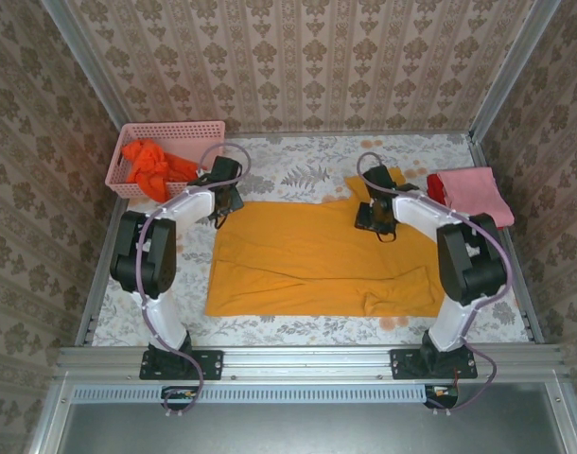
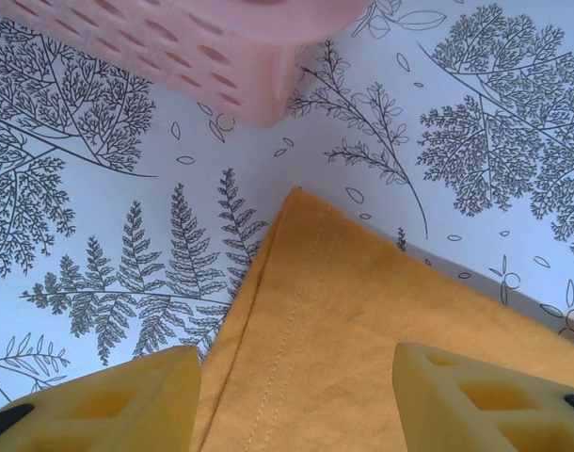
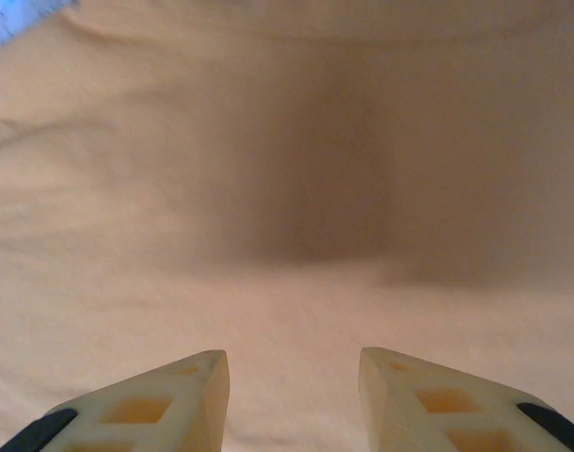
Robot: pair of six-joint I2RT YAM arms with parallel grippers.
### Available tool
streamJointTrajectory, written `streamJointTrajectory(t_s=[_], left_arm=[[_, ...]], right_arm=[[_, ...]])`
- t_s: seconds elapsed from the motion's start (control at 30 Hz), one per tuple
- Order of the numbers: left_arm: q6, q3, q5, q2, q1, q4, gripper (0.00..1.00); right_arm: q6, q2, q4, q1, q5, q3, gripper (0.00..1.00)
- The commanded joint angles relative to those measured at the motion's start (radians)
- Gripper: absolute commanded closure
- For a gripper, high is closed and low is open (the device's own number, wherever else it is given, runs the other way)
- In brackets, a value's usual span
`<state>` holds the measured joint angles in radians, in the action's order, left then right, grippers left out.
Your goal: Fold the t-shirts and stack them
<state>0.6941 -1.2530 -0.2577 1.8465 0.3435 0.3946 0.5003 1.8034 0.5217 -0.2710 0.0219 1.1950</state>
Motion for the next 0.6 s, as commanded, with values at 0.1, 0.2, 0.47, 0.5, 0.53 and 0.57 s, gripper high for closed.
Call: streamJointTrajectory(t_s=[0.1,0.2,0.47,0.5,0.53,0.57], left_arm=[[-0.009,0.015,0.005,-0.030,-0.007,0.009,0.43],[-0.007,0.026,0.009,-0.033,-0.014,0.005,0.43],[-0.005,0.024,0.022,-0.029,-0.022,0.002,0.43],[-0.007,0.021,0.015,-0.030,-0.020,0.002,0.43],[-0.011,0.017,0.000,-0.030,-0.016,0.006,0.43],[-0.016,0.012,-0.014,-0.029,-0.013,0.011,0.43]], right_arm=[[-0.141,0.159,0.133,-0.038,-0.027,0.178,0.58],[-0.104,0.215,0.206,-0.017,-0.042,0.213,0.59],[-0.093,0.241,0.302,0.067,0.044,0.233,0.58],[-0.097,0.242,0.314,0.075,0.069,0.233,0.57],[-0.101,0.245,0.327,0.084,0.097,0.233,0.57],[-0.106,0.247,0.332,0.092,0.112,0.230,0.57]])
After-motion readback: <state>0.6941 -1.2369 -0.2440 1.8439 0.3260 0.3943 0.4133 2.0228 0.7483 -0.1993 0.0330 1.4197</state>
